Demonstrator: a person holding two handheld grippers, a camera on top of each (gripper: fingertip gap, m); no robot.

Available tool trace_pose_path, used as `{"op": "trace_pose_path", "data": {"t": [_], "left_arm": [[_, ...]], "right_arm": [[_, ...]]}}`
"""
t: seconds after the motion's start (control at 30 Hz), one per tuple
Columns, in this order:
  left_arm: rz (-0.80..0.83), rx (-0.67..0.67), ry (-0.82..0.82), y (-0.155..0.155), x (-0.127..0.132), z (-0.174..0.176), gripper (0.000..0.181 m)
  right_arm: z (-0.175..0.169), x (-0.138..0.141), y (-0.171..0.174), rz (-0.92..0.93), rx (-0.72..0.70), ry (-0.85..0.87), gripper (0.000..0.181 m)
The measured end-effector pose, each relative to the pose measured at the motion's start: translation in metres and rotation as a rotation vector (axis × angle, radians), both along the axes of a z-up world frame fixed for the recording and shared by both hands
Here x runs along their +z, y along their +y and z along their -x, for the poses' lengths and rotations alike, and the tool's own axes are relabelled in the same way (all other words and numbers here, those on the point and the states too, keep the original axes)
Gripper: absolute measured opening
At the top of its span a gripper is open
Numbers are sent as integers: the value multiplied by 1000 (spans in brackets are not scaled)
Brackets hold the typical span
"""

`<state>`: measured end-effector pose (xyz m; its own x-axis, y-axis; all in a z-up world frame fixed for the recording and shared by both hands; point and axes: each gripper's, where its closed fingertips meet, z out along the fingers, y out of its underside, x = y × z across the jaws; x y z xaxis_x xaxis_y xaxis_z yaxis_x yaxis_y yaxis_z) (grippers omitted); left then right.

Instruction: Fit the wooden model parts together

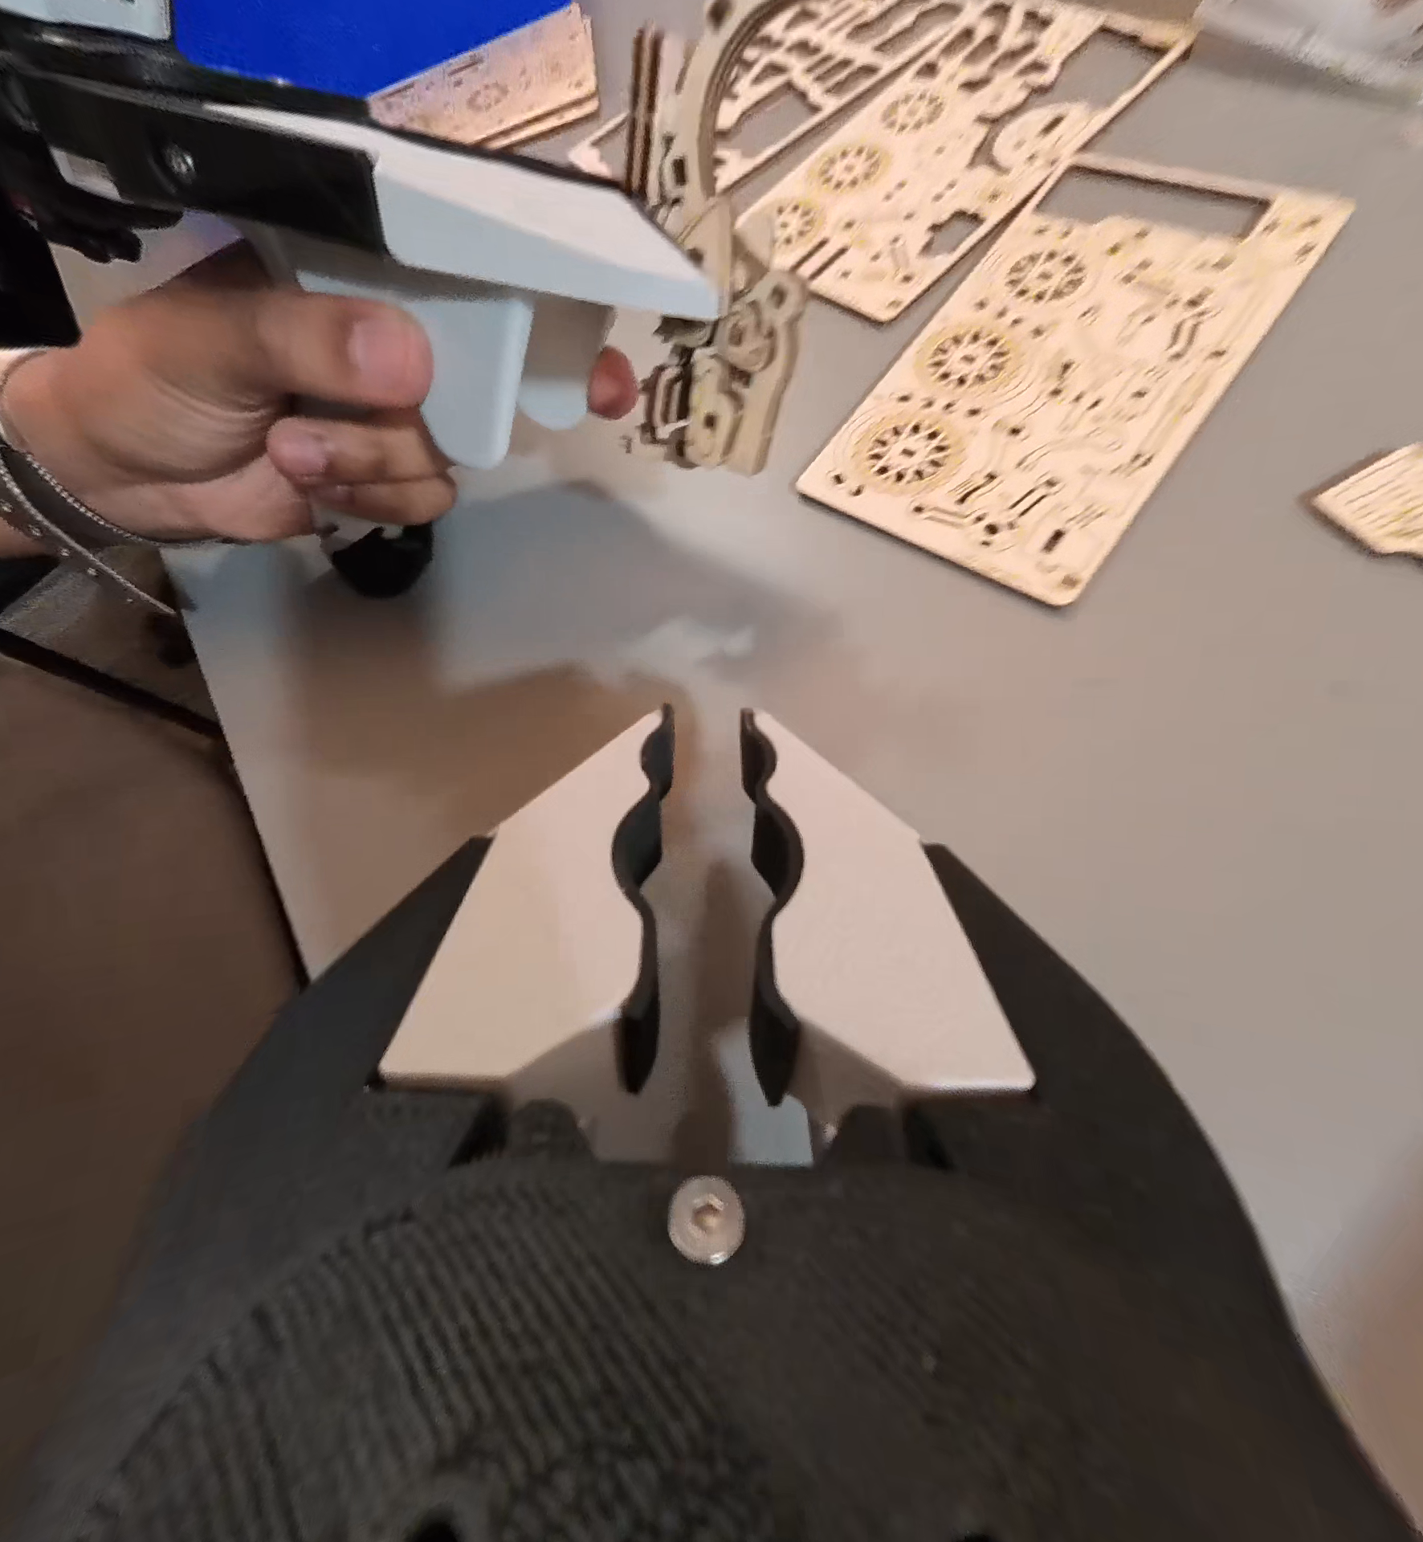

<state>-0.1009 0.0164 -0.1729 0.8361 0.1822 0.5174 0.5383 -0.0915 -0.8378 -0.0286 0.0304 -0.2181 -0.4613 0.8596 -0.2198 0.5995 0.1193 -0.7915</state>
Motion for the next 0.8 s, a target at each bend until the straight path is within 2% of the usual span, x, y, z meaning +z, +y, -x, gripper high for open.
{"op": "trace_pose_path", "data": {"t": [0.2,0.37,0.5,0.63,0.8], "left_arm": [[-2,-10,-13,1,0,-3,25],[-3,-17,-2,2,1,-5,25],[-7,-17,0,1,3,-5,25],[-7,-18,10,1,4,-6,25],[-10,-28,-6,2,3,-8,25]], "right_arm": [[10,-10,25,-117,57,28,18],[2,-27,21,-274,127,17,13],[-8,-28,14,-264,157,-7,6],[-11,-26,11,-241,187,-4,11],[2,-26,13,-339,223,102,19]]}}
